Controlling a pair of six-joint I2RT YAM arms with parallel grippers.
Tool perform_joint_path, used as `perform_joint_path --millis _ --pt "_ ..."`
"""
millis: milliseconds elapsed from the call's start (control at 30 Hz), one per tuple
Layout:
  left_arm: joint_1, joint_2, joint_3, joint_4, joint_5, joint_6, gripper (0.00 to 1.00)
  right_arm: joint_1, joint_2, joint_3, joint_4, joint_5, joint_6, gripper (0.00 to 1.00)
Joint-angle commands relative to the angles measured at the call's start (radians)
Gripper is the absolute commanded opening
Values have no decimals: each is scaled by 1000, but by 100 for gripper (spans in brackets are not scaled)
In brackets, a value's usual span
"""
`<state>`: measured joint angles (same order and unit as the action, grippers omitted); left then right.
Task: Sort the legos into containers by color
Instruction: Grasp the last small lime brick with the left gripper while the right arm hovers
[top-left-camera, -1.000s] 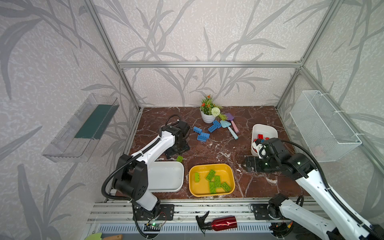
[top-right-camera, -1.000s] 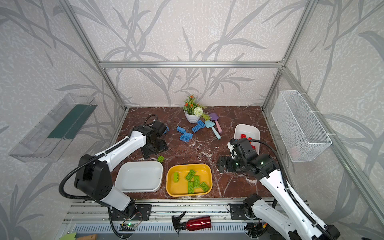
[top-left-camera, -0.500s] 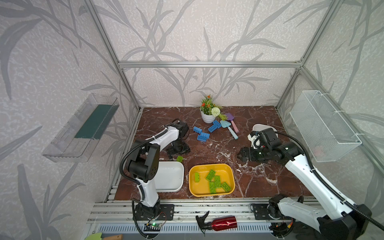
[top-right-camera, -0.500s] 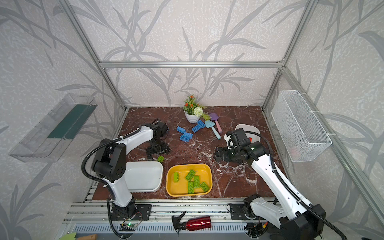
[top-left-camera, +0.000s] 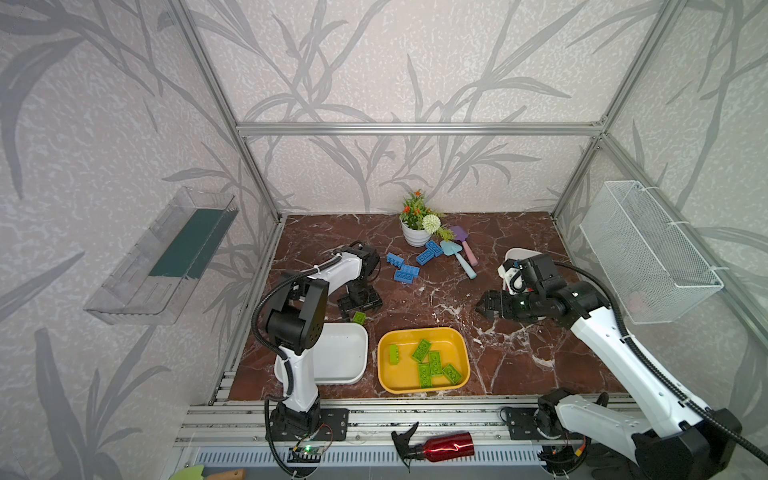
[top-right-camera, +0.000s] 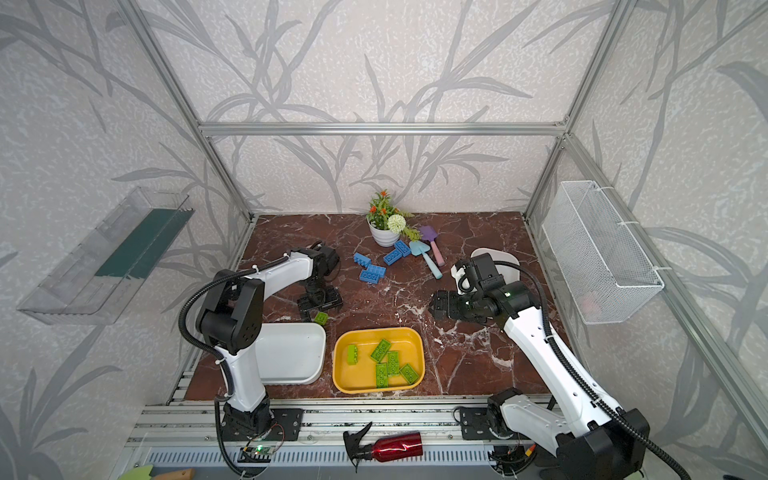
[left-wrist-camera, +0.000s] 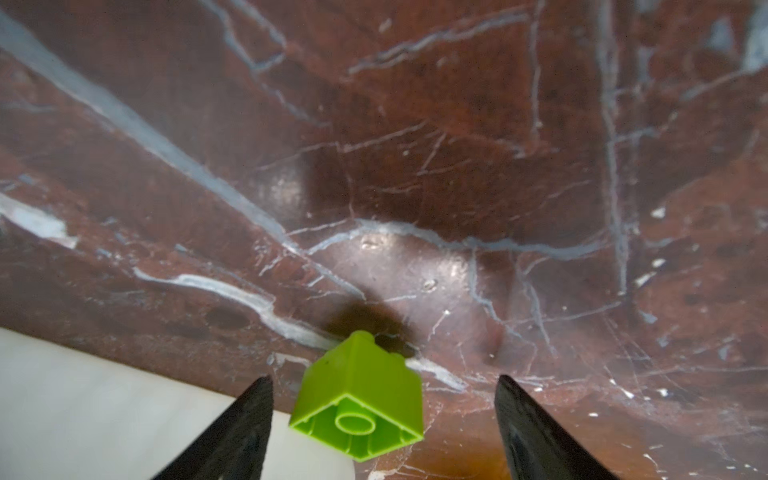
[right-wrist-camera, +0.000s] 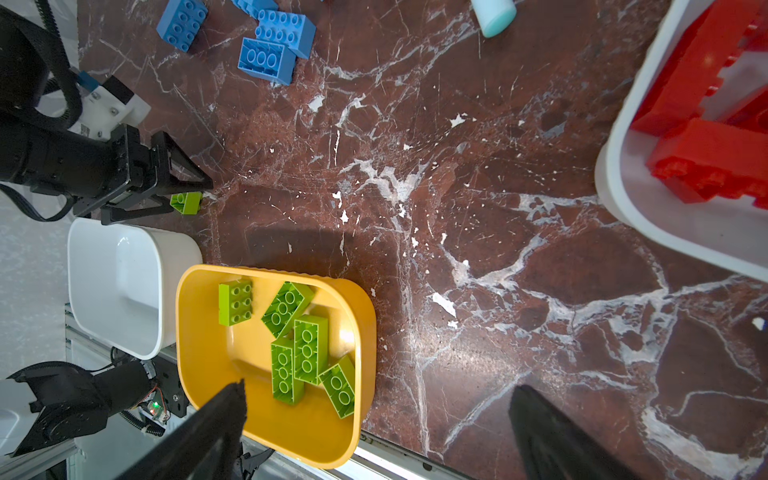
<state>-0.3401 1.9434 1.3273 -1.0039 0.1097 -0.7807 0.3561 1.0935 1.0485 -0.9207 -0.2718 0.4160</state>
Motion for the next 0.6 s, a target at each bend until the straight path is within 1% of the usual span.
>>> perform_joint_path --millis 0,67,167,367,567 --pt "1 16 36 3 21 4 78 -3 -24 7 -6 -12 3 99" --pt "-3 14 42 1 31 3 76 -3 -34 1 -12 -7 6 99" --pt "-12 8 50 -2 33 4 75 -3 -52 -11 -16 -1 12 99" --pt "-25 32 65 13 51 -2 71 -3 -81 -30 -21 2 18 99" --pt "-67 62 114 10 56 -11 70 -4 -99 -40 -34 2 14 99"
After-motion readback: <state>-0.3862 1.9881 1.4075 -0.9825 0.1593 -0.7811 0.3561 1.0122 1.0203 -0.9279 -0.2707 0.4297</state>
